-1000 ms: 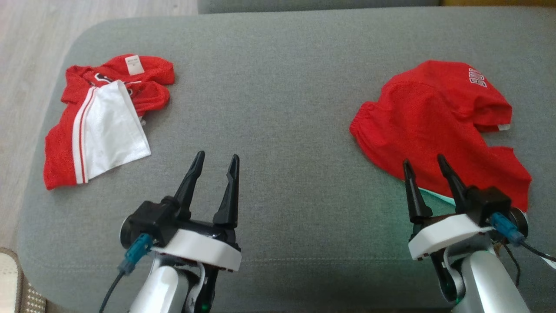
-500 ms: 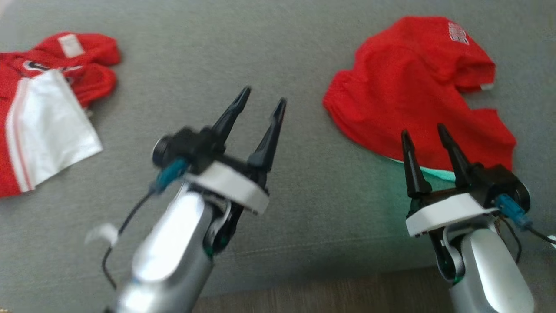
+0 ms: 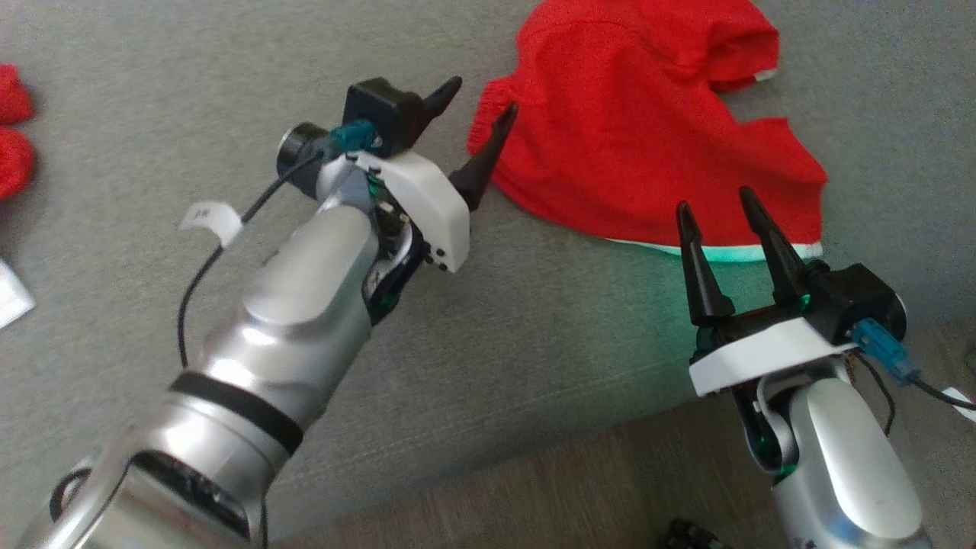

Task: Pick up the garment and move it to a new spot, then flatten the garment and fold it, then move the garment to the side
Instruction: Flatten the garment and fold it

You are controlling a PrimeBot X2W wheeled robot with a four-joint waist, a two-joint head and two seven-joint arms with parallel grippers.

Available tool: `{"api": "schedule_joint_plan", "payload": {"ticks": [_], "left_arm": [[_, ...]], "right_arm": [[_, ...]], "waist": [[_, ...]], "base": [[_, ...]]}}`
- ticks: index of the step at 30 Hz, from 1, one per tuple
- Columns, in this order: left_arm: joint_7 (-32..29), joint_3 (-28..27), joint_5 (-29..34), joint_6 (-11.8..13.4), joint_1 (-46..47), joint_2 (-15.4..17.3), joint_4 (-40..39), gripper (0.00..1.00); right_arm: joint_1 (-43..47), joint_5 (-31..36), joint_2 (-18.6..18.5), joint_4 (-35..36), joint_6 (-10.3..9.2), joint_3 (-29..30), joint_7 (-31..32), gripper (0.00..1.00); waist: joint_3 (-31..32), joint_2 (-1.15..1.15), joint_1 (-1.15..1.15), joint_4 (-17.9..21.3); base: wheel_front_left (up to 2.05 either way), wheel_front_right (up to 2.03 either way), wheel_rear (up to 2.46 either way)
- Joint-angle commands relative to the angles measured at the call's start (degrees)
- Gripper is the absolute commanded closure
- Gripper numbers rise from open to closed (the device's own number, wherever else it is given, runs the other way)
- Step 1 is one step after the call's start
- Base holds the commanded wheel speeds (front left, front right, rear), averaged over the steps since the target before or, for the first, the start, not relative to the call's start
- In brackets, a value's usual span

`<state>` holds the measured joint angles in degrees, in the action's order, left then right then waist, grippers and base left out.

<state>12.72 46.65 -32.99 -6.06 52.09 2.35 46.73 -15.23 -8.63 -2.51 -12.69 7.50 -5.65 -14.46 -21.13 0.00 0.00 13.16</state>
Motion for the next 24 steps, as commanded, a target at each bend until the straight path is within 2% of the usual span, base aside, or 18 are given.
{"api": "schedule_joint_plan", "payload": {"ticks": [1,12,13,14,15,16,24], "left_arm": [[-0.22,0.07,-0.73,0.15,3.64,0.53,0.44,0.00],[-4.29,10.04,-7.35,1.53,9.09,0.53,7.11,0.00],[-4.64,10.79,-7.92,1.64,9.31,0.53,7.39,0.11],[-5.03,11.58,-8.39,1.73,9.51,0.53,7.72,0.69],[-5.03,11.58,-8.39,1.73,9.51,0.53,7.72,0.69],[-5.08,12.89,-9.07,2.31,9.98,0.53,8.32,1.00],[-1.60,14.49,-12.11,5.09,11.18,0.53,10.25,1.00]], "right_arm": [[-1.45,-0.60,-0.37,1.74,-0.01,-1.48,-0.51,0.00],[-1.81,-1.19,-0.37,2.28,-0.01,-2.00,-0.53,0.00],[-1.87,-1.17,-0.37,2.26,-0.01,-1.98,-0.53,0.00],[-1.92,-1.13,-0.37,2.24,-0.01,-1.98,-0.53,0.00],[-1.92,-1.13,-0.37,2.24,-0.01,-1.98,-0.53,0.00],[-2.00,-1.09,-0.37,2.28,-0.01,-2.08,-0.53,0.00],[-1.90,-0.92,-0.37,2.36,-0.01,-2.04,-0.53,0.00]], "waist": [[-1.20,0.00,0.00,1.72],[-2.24,0.00,0.00,3.28],[-2.28,0.00,0.00,3.27],[-2.32,0.00,0.00,3.24],[-2.32,0.00,0.00,3.24],[-2.40,0.00,0.00,3.13],[-1.93,0.00,0.00,2.08]], "base": [[0.00,0.00,0.00],[0.00,0.00,0.00],[0.00,0.00,0.00],[0.00,0.00,0.00],[0.00,0.00,0.00],[0.00,0.00,0.00],[0.00,0.00,0.00]]}}
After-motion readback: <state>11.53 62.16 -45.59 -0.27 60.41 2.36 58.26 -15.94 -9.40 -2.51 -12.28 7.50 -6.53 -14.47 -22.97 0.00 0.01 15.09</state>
